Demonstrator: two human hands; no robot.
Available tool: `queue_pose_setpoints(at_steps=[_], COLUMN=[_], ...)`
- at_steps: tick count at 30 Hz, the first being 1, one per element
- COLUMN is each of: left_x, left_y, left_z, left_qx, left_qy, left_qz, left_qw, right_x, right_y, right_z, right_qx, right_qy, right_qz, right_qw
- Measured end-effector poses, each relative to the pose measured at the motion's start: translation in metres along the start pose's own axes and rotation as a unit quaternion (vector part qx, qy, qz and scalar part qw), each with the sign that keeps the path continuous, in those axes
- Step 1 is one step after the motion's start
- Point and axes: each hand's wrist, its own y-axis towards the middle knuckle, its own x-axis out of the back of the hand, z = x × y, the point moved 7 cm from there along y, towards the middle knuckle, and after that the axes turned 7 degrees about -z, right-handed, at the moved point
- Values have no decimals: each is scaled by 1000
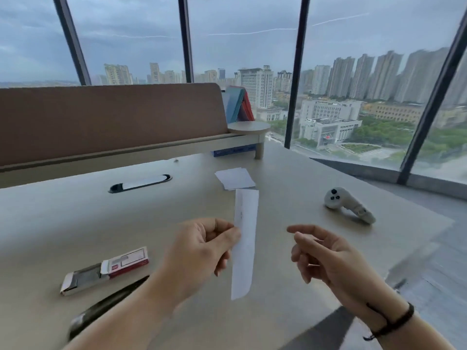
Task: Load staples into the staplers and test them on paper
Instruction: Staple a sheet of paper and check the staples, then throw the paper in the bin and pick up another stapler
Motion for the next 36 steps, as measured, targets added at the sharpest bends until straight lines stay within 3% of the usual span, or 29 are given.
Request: queue_pose_setpoints(at_steps=[6, 11, 16, 20, 26, 30, 36], left_x=[-145, -251, -340, -403, -454, -462, -470], left_y=[-33, -57, -77, -85, -86, -92, -77], left_z=[5, 32, 88, 182, 352, 420, 448], left_qx=[87, 121, 76, 191, 305, 313, 249], left_qy=[-51, -35, 55, 90, 197, 280, 347], left_qz=[208, 289, 298, 295, 301, 329, 325], left_qw=[973, 949, 950, 932, 882, 846, 844], right_x=[109, 205, 301, 360, 420, 450, 484], right_y=[-46, -88, -132, -161, -176, -159, -121], right_z=[-16, -61, -129, -202, -330, -405, -463], right_qx=[9, -37, -82, -137, -256, -328, -405], right_qy=[12, 79, 164, 191, 74, -47, -157], right_qz=[-63, -116, -229, -347, -482, -502, -482], right_qw=[998, 989, 956, 908, 835, 799, 761])
